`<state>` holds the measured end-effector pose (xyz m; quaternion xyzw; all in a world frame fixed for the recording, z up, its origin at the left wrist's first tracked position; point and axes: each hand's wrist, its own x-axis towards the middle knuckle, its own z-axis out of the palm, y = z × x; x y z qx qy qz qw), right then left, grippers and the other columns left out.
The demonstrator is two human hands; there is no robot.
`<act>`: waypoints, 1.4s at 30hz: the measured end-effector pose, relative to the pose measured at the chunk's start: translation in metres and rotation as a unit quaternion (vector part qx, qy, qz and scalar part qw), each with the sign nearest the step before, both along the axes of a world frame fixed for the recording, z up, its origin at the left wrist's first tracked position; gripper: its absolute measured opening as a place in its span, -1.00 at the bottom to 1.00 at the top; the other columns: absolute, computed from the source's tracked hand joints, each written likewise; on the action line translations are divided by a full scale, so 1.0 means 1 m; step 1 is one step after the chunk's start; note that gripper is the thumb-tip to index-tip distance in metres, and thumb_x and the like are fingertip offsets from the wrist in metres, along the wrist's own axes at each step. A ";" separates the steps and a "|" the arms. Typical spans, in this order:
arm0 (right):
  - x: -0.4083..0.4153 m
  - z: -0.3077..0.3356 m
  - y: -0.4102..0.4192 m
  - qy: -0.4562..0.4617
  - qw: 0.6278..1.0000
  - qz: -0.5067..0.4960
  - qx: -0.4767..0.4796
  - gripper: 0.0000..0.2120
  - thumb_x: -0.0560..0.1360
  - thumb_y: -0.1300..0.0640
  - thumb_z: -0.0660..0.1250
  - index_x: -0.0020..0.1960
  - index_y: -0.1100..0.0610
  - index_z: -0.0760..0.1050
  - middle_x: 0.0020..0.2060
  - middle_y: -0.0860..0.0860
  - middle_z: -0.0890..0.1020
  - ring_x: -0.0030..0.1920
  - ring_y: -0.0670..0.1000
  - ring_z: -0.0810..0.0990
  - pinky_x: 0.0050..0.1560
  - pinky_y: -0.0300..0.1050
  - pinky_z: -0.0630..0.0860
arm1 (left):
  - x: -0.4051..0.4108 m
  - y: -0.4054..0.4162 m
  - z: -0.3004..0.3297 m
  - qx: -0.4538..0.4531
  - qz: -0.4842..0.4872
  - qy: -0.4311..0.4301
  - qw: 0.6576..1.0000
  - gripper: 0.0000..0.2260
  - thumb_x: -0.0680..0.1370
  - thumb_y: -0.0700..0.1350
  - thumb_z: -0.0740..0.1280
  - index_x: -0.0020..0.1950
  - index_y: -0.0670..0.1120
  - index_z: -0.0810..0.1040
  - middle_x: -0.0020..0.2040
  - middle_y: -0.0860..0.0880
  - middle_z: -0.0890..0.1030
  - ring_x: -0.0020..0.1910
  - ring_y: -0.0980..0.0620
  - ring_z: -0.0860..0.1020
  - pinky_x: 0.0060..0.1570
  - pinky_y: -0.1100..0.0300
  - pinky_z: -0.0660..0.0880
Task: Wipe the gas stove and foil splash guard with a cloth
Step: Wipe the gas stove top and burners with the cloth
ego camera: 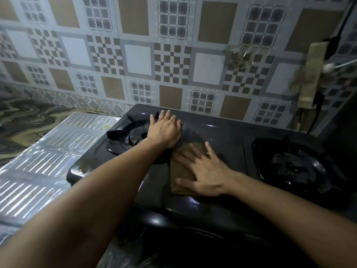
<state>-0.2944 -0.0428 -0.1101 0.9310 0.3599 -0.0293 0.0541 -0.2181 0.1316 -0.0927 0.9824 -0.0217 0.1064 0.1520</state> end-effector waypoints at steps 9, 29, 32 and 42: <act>-0.040 -0.001 0.032 0.045 0.997 -0.054 0.011 -0.23 0.55 -0.34 -0.15 0.57 0.10 -0.22 0.57 0.04 -0.18 0.54 -0.02 -0.29 0.51 0.13 -0.31 | -0.064 0.106 0.013 0.051 0.068 -0.013 0.996 -0.62 0.62 0.01 0.05 0.21 -0.14 0.54 0.31 -0.15 0.52 0.39 -0.15 0.35 0.37 -0.28 0.19; -0.064 -0.010 0.208 0.026 0.995 0.090 0.028 -0.28 0.61 -0.18 -0.01 0.57 0.19 -0.20 0.57 0.13 -0.13 0.56 0.06 -0.18 0.54 0.00 -0.22 | -0.183 0.237 -0.001 -0.551 0.225 0.232 0.769 -0.42 0.61 0.18 -0.08 0.36 -0.27 0.27 -0.04 -0.24 0.63 0.02 -0.21 0.60 0.20 -0.17 0.41; -0.051 -0.009 0.236 0.042 0.994 0.098 0.028 -0.27 0.61 -0.21 -0.05 0.57 0.17 -0.23 0.57 0.13 -0.16 0.56 0.06 -0.20 0.54 0.03 -0.21 | -0.187 0.243 -0.007 -0.588 0.216 0.232 0.744 -0.38 0.62 0.16 -0.08 0.44 -0.32 0.20 0.00 -0.24 0.66 0.11 -0.20 0.59 0.28 -0.20 0.37; -0.006 0.017 0.293 0.022 0.987 0.159 -0.028 -0.40 0.58 -0.29 -0.08 0.26 0.14 0.43 0.26 0.15 0.50 0.29 0.15 0.42 0.35 0.17 0.24 | -0.187 0.249 -0.015 -0.593 0.209 0.224 0.745 -0.49 0.62 0.12 -0.07 0.25 -0.28 0.34 0.12 -0.25 0.60 0.00 -0.15 0.61 0.26 -0.15 0.41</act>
